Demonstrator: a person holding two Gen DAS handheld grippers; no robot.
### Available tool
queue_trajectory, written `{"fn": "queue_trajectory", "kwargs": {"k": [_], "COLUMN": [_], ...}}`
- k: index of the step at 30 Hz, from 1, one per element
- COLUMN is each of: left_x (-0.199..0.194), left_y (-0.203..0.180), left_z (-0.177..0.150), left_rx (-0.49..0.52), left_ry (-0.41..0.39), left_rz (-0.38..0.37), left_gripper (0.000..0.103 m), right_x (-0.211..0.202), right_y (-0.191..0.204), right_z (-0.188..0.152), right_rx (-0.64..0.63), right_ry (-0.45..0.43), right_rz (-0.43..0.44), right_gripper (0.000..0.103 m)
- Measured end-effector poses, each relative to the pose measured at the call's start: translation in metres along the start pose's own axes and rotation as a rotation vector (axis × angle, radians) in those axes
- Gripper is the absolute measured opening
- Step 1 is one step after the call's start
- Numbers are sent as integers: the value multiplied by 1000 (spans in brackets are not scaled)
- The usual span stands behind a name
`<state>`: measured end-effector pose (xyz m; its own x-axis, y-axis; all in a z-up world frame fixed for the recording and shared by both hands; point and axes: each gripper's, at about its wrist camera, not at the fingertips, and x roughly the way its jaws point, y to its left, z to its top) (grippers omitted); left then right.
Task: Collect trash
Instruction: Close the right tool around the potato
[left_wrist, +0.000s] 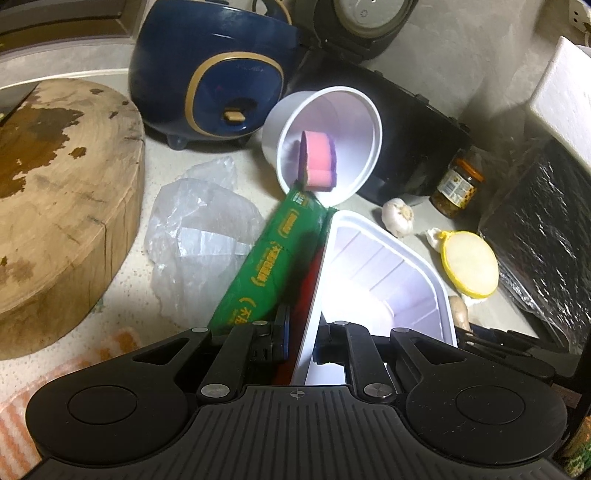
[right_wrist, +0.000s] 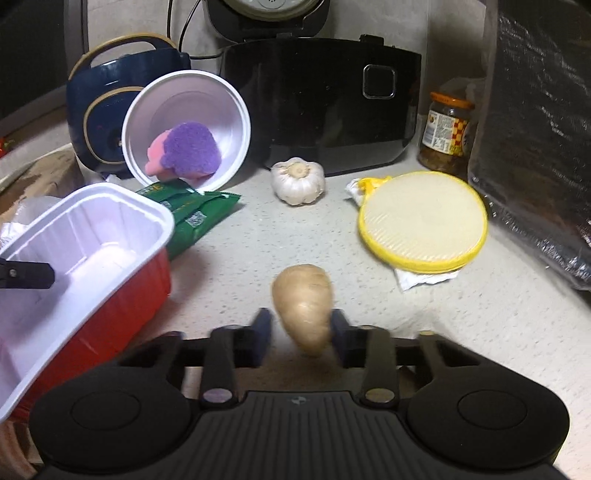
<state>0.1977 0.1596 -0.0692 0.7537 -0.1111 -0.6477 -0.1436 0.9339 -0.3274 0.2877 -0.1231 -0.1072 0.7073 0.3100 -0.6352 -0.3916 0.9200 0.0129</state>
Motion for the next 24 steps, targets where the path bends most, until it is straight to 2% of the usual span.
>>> {"fn": "queue_trajectory", "kwargs": {"k": [5, 9, 10, 11, 15, 19, 21, 23, 24], "left_x": [1, 1, 0, 0, 1, 0, 0, 0, 0], "left_y": [-5, -10, -11, -12, -12, -11, -10, -8, -6], "left_z": [-2, -3, -3, -3, -3, -3, -3, -4, -4], "left_rx": [13, 27, 31, 36, 48, 62, 63, 60, 58], "left_ry": [2, -4, -7, -9, -2, 10, 15, 16, 16], "left_rz": [-6, -22, -27, -32, -32, -31, -25, -23, -22], "left_gripper": [14, 14, 14, 14, 14, 14, 14, 14, 14], "right_x": [-5, -17, -21, -25, -30, -27, -29, -30, -31], "right_y": [-3, -2, -2, -2, 0, -4, -9, -11, -10], "right_z": [0, 3, 5, 7, 15, 10, 3, -4, -7], "right_rx": [24, 31, 33, 35, 13, 38, 73, 103, 107], "right_ry": [1, -32, -44, -58, -79, -58, -57, -49, -49], "right_rz": [24, 35, 37, 41, 30, 19, 37, 64, 78], "right_gripper": [30, 27, 9, 5, 5, 6, 11, 27, 39]}}
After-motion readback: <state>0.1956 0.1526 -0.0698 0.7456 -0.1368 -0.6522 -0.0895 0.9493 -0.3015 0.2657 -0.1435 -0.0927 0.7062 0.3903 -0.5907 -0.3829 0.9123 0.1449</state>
